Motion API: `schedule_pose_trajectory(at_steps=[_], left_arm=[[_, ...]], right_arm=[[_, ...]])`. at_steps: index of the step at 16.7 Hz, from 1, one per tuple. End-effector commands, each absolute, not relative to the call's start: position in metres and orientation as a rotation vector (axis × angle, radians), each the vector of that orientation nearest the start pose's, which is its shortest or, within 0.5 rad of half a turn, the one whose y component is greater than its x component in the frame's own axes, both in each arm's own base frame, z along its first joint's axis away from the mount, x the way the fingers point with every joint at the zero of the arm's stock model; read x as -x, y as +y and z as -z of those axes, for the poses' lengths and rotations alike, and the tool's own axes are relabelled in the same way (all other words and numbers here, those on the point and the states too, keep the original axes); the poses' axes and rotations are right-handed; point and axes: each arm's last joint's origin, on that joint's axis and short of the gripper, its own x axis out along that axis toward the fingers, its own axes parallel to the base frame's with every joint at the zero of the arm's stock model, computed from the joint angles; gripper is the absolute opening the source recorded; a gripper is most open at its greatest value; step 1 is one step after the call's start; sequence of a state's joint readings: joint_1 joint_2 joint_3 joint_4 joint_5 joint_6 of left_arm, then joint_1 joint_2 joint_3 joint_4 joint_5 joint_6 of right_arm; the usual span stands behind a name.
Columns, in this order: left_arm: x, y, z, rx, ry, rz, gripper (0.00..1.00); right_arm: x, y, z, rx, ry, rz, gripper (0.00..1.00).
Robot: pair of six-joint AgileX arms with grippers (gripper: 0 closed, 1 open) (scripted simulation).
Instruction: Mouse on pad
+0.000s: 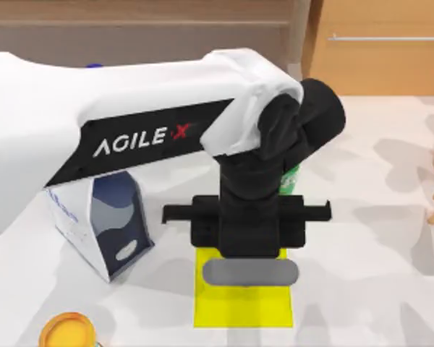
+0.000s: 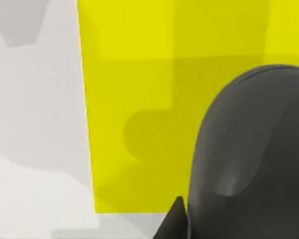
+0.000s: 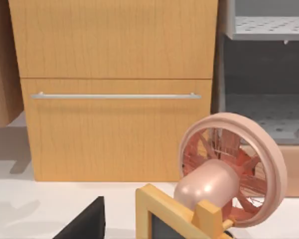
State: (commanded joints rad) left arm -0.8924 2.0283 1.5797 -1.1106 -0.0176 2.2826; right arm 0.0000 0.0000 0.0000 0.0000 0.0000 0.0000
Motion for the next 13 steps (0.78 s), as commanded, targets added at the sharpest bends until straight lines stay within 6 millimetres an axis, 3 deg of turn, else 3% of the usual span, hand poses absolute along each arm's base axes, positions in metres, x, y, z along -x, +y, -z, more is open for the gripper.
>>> schedule_pose_trajectory(at_steps=[13], left_arm=[[-0.248,-0.303,-0.158,2.230,0.031,-2.178,0.00]], right_arm=[[-0.106,-0.001,-0.160,0.000,0.000,0.000,1.00]])
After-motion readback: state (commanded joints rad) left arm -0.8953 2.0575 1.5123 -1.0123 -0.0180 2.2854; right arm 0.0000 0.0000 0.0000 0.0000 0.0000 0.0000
